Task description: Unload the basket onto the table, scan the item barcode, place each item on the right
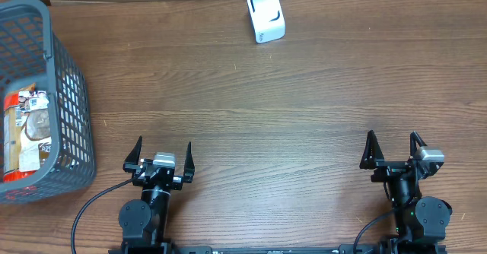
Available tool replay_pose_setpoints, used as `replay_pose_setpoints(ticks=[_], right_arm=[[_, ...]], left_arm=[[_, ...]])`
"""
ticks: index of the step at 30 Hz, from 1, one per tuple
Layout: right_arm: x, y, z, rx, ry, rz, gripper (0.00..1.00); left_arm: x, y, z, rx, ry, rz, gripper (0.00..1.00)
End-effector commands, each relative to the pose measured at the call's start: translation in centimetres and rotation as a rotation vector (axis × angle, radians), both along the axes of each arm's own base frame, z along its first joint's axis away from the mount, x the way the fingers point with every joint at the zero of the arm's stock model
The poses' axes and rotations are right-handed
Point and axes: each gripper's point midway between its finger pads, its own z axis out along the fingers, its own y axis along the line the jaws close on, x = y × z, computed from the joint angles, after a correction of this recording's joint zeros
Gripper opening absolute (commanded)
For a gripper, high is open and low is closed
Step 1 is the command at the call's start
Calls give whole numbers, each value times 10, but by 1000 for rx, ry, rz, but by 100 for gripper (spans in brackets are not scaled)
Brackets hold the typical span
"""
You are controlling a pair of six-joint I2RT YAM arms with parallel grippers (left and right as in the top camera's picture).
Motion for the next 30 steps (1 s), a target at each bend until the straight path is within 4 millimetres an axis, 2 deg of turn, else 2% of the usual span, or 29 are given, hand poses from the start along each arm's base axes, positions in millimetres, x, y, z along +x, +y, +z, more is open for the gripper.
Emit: replay_pose_setpoints(ticks=[1,21,27,30], right_arm=[[0,-2,-2,-3,-4,-10,100],[0,-2,-2,-3,-4,-10,100],[0,-2,-2,-3,-4,-10,100],[0,-2,-2,-3,-4,-10,100]], left_arm=[[0,1,0,19,-8,5,99],[0,0,4,34,-27,3,99],[0,1,0,32,-9,8,99],[0,-2,8,19,-41,-10,100]])
